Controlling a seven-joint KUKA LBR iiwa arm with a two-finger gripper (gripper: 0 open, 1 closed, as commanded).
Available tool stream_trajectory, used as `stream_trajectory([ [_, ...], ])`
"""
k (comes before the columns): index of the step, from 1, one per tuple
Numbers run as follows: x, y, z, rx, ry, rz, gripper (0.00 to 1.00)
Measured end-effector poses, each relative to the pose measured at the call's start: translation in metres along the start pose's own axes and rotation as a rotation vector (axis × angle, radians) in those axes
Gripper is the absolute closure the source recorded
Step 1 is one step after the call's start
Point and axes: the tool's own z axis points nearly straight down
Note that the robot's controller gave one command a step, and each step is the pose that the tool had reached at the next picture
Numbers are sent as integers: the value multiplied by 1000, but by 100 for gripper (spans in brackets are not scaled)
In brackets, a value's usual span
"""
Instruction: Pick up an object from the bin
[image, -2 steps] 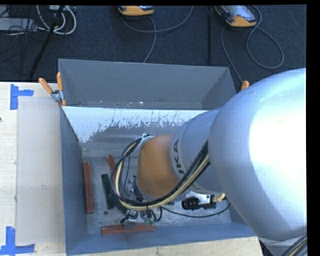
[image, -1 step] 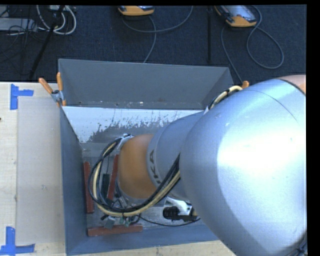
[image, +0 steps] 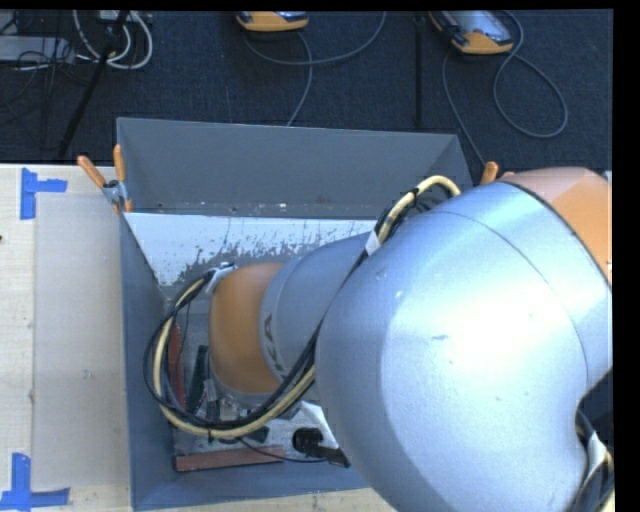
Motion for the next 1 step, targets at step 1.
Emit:
stream_trajectory([
  [1,-1,-1,0,2,-3,-4,100],
])
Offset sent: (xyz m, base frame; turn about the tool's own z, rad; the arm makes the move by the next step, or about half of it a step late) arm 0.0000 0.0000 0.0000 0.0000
